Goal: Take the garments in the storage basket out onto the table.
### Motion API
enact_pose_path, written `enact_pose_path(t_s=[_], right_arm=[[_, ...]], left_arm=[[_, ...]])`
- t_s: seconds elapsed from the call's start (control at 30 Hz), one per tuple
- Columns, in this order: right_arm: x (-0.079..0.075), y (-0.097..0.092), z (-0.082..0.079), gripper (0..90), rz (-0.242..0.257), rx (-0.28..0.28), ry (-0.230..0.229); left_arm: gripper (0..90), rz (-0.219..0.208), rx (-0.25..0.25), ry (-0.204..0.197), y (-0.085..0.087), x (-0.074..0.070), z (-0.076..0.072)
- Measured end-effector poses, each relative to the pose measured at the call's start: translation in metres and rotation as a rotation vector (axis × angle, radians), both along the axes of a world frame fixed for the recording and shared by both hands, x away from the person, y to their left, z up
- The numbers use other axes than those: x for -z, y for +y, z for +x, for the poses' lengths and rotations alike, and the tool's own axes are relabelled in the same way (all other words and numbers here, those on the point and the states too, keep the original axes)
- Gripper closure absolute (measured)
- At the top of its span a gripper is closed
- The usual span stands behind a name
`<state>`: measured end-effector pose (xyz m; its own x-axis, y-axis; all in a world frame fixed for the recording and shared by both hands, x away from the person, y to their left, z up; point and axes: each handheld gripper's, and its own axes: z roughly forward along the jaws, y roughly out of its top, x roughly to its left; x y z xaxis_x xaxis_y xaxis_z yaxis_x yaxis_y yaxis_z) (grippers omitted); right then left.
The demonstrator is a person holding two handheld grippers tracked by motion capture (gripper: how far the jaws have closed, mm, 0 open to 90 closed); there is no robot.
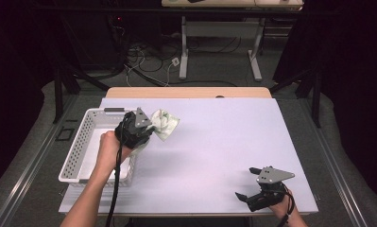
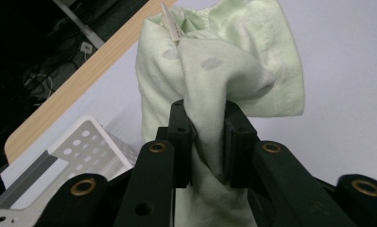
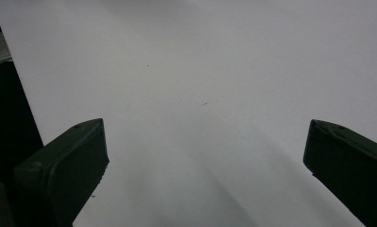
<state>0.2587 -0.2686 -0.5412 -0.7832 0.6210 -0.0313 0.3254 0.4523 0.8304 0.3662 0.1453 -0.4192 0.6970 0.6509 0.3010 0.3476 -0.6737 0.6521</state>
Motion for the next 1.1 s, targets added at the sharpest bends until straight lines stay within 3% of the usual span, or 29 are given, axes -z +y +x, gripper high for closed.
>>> enact_pose_path(t_s=[1.1], right_arm=[[0.0,-0.001,0.0,0.2,-0.002,-0.002,-0.004]], left_arm=[[76.8,-0.015,0.068,0.005,-0.032,0.006,0.007]])
